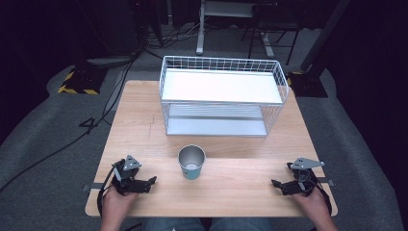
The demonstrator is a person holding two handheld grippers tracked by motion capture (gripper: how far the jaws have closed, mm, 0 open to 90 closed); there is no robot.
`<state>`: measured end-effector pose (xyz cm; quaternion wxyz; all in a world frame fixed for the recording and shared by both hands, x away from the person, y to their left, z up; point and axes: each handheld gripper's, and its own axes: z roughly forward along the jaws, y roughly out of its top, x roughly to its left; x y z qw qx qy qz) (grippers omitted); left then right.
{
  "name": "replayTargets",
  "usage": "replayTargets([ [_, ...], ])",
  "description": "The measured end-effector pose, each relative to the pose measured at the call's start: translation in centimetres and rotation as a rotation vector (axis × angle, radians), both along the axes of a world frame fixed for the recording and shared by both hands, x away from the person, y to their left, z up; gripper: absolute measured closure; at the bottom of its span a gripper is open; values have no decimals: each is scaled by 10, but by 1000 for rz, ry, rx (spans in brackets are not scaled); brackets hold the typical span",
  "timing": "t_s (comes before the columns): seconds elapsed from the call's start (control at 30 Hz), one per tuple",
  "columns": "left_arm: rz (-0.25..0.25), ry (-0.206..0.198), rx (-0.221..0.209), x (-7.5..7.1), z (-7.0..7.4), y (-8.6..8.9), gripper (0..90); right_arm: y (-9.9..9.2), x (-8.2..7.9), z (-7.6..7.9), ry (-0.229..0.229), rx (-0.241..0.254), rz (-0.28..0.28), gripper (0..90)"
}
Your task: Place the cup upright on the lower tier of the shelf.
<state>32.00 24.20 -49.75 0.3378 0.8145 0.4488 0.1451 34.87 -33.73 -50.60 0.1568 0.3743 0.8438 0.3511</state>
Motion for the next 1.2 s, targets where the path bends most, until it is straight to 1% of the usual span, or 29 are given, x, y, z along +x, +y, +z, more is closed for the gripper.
replayTargets([
  [0.03, -4, -14, -12, 0, 3, 2, 83, 0, 0, 0, 0, -2, 0, 0],
  [0.07, -4, -14, -12, 0, 3, 2, 72, 0, 0, 0, 0, -2, 0, 0],
  [0.1, -6, -19, -26, -1, 7, 3, 72, 0, 0, 0, 0, -2, 0, 0],
  [0.13, -3, -34, -28, -2, 10, 4, 62, 0, 0, 0, 0, 0, 0, 0],
  [0.17, -9, -47, -19, -3, 13, 4, 32, 0, 0, 0, 1, -1, 0, 0],
  [0.2, 0, -63, -26, -5, 16, 3, 4, 0, 0, 0, 1, -1, 0, 0],
  [0.23, 0, -63, -26, -5, 16, 3, 2, 0, 0, 0, 1, -1, 0, 0],
  [0.27, -17, -75, -35, -5, 19, 3, 2, 0, 0, 0, 1, -1, -1, 0],
  [0.3, -27, -76, -42, -5, 20, 3, 2, 0, 0, 0, 1, -1, -1, 0],
  [0.33, -41, -89, -45, -6, 21, 1, 2, 0, 0, 0, 0, 0, -1, 0],
  [0.37, -46, -99, -57, -7, 23, -1, 2, 0, 0, 0, 0, 1, -2, 0],
  [0.4, -70, -127, -69, -9, 25, -4, 2, 0, 0, 0, 0, -1, -2, 0],
  [0.43, -70, -127, -69, -9, 25, -4, 2, 0, 0, 0, 0, -1, -2, 0],
  [0.47, -98, -169, -90, -11, 27, -7, 2, 0, 0, 0, 0, 1, -2, 0],
  [0.5, -98, -169, -90, -11, 27, -7, 2, 0, 0, 0, 0, 1, -2, 0],
  [0.53, -121, -199, -103, -13, 28, -10, 2, 0, 0, 0, 0, 1, -2, 0],
  [0.57, -131, -212, -117, -14, 28, -12, 2, 0, 0, 0, 0, 0, -2, 0],
  [0.6, -144, -225, -121, -14, 29, -13, 2, 0, 0, 0, 0, 0, -2, 0],
  [0.63, -159, -231, -142, -15, 30, -14, 2, 0, 0, 0, 0, -1, -2, 0],
  [0.67, -186, -241, -170, -16, 31, -17, 2, 0, 0, 0, 0, 0, -2, 0],
  [0.7, -186, -241, -170, -16, 31, -17, 2, 0, 0, 0, 0, 0, -2, 0],
  [0.73, -198, -251, -191, -16, 32, -20, 2, 0, 0, 0, 0, 1, -2, 0],
  [0.77, -202, -254, -224, -17, 32, -23, 2, 0, 0, 0, 0, 0, -2, 0],
  [0.83, -204, -262, -229, -17, 33, -24, 2, 0, 0, 0, 0, -2, -2, 0],
  [0.9, -209, -270, -273, -17, 33, -27, 2, 0, 0, 0, 0, -2, -2, 0],
  [0.93, -218, -288, -302, -17, 33, -30, 2, 0, 0, 0, 0, -2, -2, 0],
  [0.97, -218, -288, -302, -17, 33, -30, 2, 0, 0, 0, 0, -2, -2, 0],
  [1.07, -215, -308, -326, -17, 35, -34, 2, 0, 0, 0, 0, -1, -3, 0],
  [1.2, -207, -314, -336, -17, 35, -38, 3, 0, 0, 0, -1, -1, -3, 0],
])
